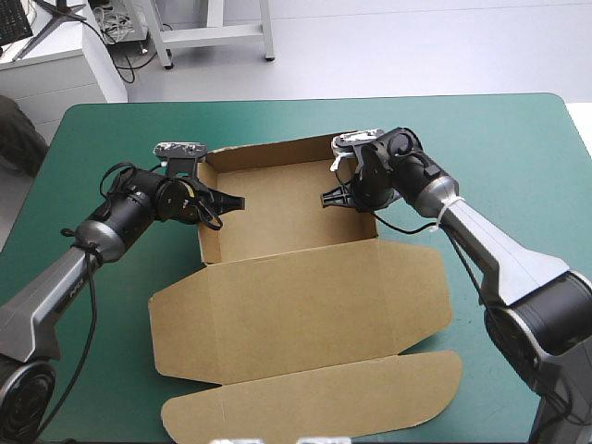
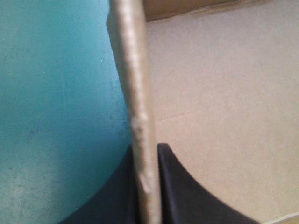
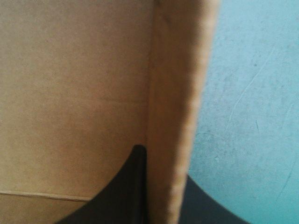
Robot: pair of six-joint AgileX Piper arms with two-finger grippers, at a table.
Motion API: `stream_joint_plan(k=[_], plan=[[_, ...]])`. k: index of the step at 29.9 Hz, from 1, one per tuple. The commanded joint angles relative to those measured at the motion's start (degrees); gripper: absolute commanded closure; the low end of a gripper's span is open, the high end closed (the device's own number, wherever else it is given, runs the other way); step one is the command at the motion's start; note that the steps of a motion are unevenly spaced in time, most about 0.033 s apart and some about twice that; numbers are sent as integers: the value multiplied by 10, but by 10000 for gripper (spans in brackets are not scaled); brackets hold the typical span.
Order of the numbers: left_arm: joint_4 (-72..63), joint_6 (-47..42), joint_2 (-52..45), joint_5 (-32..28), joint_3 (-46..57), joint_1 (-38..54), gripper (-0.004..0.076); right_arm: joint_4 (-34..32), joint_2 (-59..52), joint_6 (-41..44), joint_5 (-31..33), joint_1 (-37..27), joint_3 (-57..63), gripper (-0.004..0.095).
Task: Fold the box
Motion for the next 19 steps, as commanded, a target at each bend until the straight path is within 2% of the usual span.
stream_joint_plan(k=[1, 14, 19], plan=[[-33, 21, -1, -32, -31, -9, 734, 19, -2, -16, -55, -8, -21, 923], [-16, 21, 110, -48, -32, -8, 734, 31, 38, -50, -118, -60, -21, 923], [-6, 21, 130, -48, -32, -8, 734, 52, 61, -73, -112, -80, -33, 923]])
